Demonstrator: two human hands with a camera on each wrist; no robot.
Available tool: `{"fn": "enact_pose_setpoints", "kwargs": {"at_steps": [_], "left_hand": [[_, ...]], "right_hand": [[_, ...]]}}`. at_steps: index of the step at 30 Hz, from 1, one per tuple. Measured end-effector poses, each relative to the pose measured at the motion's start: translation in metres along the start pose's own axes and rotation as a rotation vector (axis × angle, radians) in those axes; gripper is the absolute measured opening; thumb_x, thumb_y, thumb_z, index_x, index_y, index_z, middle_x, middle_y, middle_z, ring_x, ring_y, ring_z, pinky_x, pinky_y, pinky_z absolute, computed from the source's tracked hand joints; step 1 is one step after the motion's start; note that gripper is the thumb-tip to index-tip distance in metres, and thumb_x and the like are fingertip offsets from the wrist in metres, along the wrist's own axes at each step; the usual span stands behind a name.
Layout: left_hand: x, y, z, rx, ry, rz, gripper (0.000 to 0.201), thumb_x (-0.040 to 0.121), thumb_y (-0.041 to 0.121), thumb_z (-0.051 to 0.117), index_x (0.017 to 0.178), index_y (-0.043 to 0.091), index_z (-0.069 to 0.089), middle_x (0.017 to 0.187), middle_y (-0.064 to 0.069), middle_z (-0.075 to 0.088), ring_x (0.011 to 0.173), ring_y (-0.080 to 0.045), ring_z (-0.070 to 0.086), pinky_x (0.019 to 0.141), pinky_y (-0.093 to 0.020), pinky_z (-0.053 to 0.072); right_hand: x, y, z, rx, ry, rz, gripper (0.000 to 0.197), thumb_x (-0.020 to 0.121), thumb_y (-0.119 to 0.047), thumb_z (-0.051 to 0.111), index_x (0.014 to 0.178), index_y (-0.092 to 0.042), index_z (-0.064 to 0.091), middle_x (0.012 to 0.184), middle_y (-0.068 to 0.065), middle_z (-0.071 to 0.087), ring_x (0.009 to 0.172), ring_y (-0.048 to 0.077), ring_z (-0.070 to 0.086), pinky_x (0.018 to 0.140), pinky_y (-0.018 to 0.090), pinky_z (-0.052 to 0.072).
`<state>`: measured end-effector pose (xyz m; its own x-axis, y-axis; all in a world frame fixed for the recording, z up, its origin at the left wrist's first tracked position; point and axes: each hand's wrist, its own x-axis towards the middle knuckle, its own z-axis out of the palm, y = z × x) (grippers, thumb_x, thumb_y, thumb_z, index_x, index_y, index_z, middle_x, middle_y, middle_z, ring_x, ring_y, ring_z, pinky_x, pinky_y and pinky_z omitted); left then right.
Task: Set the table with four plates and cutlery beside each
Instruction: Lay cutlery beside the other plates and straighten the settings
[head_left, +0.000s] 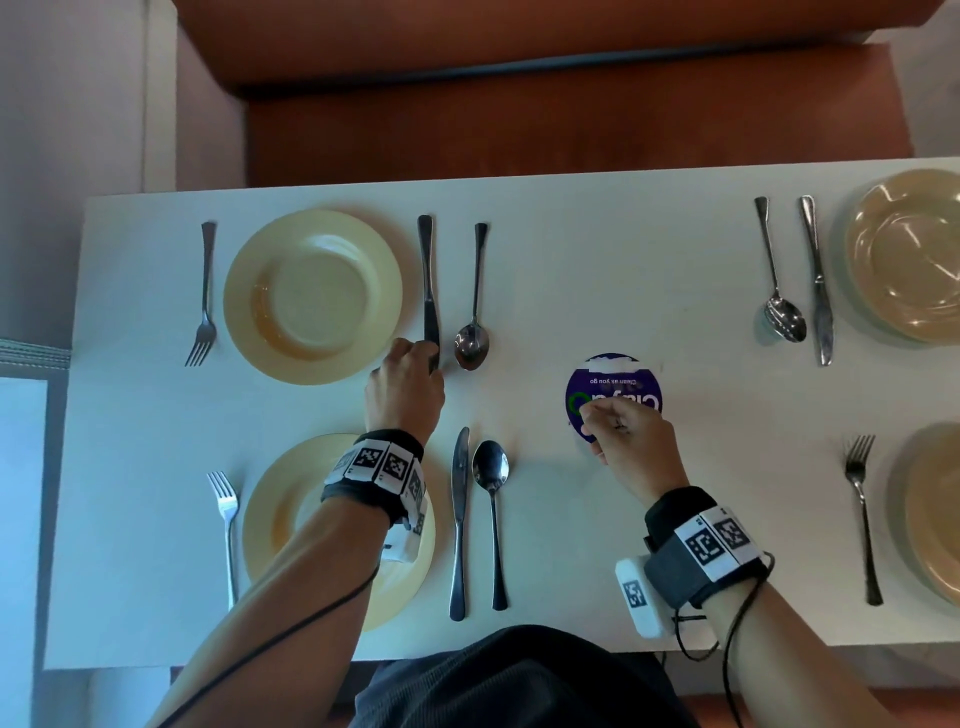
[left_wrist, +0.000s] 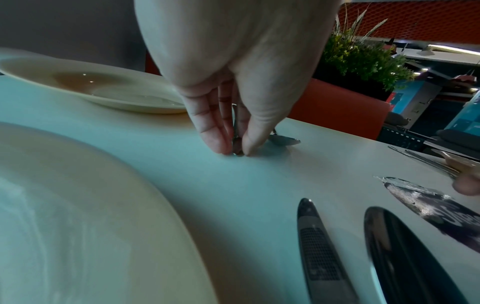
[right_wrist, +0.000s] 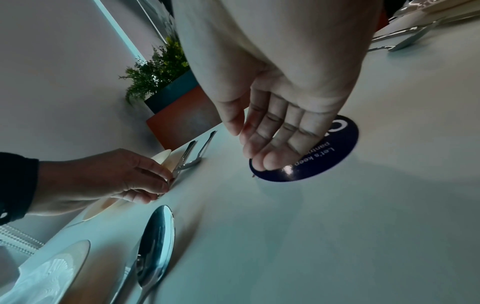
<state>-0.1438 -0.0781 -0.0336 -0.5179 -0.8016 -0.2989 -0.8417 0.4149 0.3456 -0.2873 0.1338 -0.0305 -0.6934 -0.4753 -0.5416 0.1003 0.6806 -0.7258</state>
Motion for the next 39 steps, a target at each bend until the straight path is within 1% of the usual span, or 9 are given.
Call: {"fn": "enact_pose_setpoints", "kwargs": {"at_steps": [4,8,16,23,25,28,32,35,39], "left_hand": [[0.000,-0.002,0.000,-0.014,0.006,0.006,0.024,0.089,0.014,0.062,0.112,0.016,0.069,0.112,-0.007,0.063,0.085,-0.033,0.066,0.074,-0.036,0.052],[0.002,-0.004,0.001,-0.044,-0.004,0.005,0.024,0.088,0.015,0.064,0.111,0.015,0.069,0.111,-0.007,0.063,0.085,-0.032,0.066,0.078,-0.039,0.054],[0.002,-0.011,0.002,-0.095,-0.003,0.004,0.026,0.087,0.018,0.065,0.112,0.017,0.069,0.114,-0.004,0.063,0.084,-0.032,0.067,0.076,-0.037,0.054],[-0.004,-0.024,-0.019,-0.182,0.113,0.085,0.024,0.086,0.030,0.065,0.109,0.023,0.069,0.110,0.001,0.067,0.080,-0.025,0.070,0.068,-0.038,0.056],[-0.006,-0.038,-0.031,-0.178,0.193,0.089,0.023,0.087,0.031,0.065,0.108,0.024,0.070,0.110,0.002,0.067,0.090,-0.025,0.066,0.068,-0.038,0.056],[-0.009,-0.071,-0.047,-0.056,0.280,0.106,0.032,0.084,0.038,0.068,0.113,0.024,0.068,0.117,-0.001,0.064,0.110,-0.031,0.051,0.075,-0.042,0.053],[-0.005,-0.122,-0.057,0.087,0.135,0.009,0.061,0.077,0.054,0.071,0.132,0.032,0.055,0.145,-0.004,0.043,0.137,-0.039,0.029,0.099,-0.054,0.040],[0.000,-0.148,-0.055,0.091,0.028,0.007,0.070,0.076,0.059,0.070,0.138,0.036,0.049,0.153,-0.007,0.032,0.142,-0.045,0.017,0.113,-0.059,0.028],[0.002,-0.158,-0.050,0.055,0.005,0.038,0.063,0.078,0.055,0.071,0.135,0.033,0.054,0.153,-0.010,0.034,0.142,-0.046,0.014,0.111,-0.059,0.032]], "right_hand": [[0.009,-0.013,0.010,-0.051,-0.031,-0.056,0.022,0.081,-0.035,0.056,0.086,-0.021,0.072,0.078,-0.004,0.071,0.073,0.018,0.065,0.078,0.044,0.056],[0.023,-0.033,0.021,-0.083,-0.046,-0.107,0.022,0.085,-0.029,0.058,0.093,-0.014,0.072,0.079,0.003,0.071,0.073,0.023,0.066,0.078,0.047,0.057],[0.043,-0.055,0.043,-0.139,-0.052,-0.116,0.031,0.078,-0.042,0.056,0.091,-0.019,0.074,0.083,0.001,0.072,0.078,0.026,0.071,0.081,0.046,0.058],[0.053,-0.065,0.058,-0.209,-0.032,-0.155,0.014,0.089,-0.025,0.063,0.094,-0.016,0.072,0.089,-0.002,0.071,0.084,0.018,0.067,0.080,0.029,0.052],[0.058,-0.071,0.062,-0.220,-0.031,-0.174,0.012,0.089,-0.023,0.063,0.097,-0.017,0.071,0.094,-0.004,0.070,0.089,0.015,0.064,0.079,0.024,0.046],[0.070,-0.078,0.072,-0.267,-0.031,-0.190,0.021,0.088,-0.026,0.063,0.107,-0.018,0.067,0.106,0.000,0.069,0.092,0.015,0.063,0.085,0.028,0.047],[0.085,-0.091,0.085,-0.349,-0.037,-0.191,0.033,0.089,-0.032,0.063,0.120,-0.019,0.062,0.114,0.005,0.063,0.104,0.021,0.061,0.093,0.034,0.047],[0.092,-0.101,0.093,-0.391,-0.046,-0.179,0.039,0.090,-0.034,0.062,0.126,-0.020,0.058,0.119,0.007,0.060,0.106,0.023,0.060,0.094,0.033,0.045],[0.096,-0.114,0.106,-0.448,-0.036,-0.168,0.042,0.090,-0.031,0.060,0.131,-0.020,0.055,0.123,0.007,0.057,0.109,0.026,0.058,0.092,0.032,0.042]]}}
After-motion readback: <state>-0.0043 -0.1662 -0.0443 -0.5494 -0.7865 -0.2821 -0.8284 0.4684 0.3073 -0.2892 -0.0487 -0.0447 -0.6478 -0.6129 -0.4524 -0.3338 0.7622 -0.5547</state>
